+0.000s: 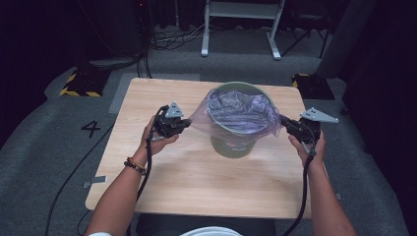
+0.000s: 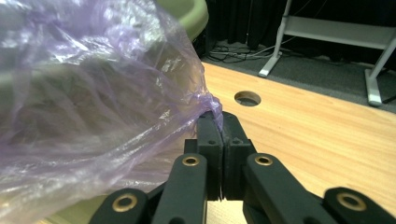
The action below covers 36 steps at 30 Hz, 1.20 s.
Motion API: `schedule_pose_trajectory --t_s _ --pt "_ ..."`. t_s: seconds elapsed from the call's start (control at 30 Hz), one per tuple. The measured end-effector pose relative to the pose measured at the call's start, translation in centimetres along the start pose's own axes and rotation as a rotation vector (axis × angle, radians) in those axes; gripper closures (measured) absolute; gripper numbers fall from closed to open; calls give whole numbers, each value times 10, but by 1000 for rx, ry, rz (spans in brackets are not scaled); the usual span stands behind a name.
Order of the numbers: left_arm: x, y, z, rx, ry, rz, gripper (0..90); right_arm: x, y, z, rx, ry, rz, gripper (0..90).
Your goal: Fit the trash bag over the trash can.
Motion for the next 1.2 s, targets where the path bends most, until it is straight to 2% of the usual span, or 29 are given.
schedule_pose_trajectory --t_s 0.03,0.07,0.13,0.17,0.23,0.33,0.4,0.53,0.63,0.7,0.73,0.77,0.87,0.9,0.97,1.03,1.07,1.1,1.2 --pt "-2 0 1 -3 -16 11 598 0 0 -1 3 -1 -3 852" --pt "-6 -1 2 -8 -38 2 490 0 -1 -1 9 -5 5 843" --pt "-17 -4 4 9 -95 -4 349 -4 -2 1 10 -21 -6 795" --pt "-23 -6 5 18 -124 -3 303 -6 -3 3 11 -32 -4 767" --pt "-35 -10 7 32 -166 -28 236 -13 -4 7 12 -55 -11 675" --pt "-54 -22 13 84 -227 -51 191 -23 -4 14 5 -95 -8 550" --pt "-62 -30 19 114 -245 -59 184 -31 -3 18 -10 -124 0 466" --pt "-66 -45 36 162 -257 -58 201 -48 0 29 -48 -183 -15 328" --pt "-61 -49 50 189 -249 -55 240 -57 2 36 -67 -220 -21 295" --pt "-56 -51 57 209 -234 -56 294 -63 2 41 -74 -238 -33 282" --pt "-54 -51 60 220 -222 -37 304 -64 2 43 -79 -240 -41 279" --pt "-51 -51 63 231 -205 -15 350 -66 3 44 -85 -241 -48 272" --pt "-43 -52 70 250 -179 -4 469 -70 4 48 -128 -232 -66 278" --pt "-41 -52 72 259 -168 6 520 -73 6 48 -149 -231 -40 286" --pt "-38 -52 75 260 -167 -9 563 -78 9 50 -159 -259 -3 289" --pt "-36 -51 77 263 -163 -9 591 -85 17 51 -168 -281 73 290" --pt "-35 -51 77 265 -163 -17 650 -87 21 51 -181 -285 89 290" --pt "-34 -50 78 267 -162 -29 670 -91 26 52 -198 -292 109 284" --pt "-33 -49 78 274 -164 -26 721 -100 46 52 -281 -310 213 255"
Point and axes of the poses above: each handheld gripper's, and its own axes: x roughly forward along the jaws, z roughly out of its top, y roughly to its left, the point moved 4 cm from there along x, roughly forward along the jaws, and after that the axes turned 8 degrees about -z, right-handed, at the moved point
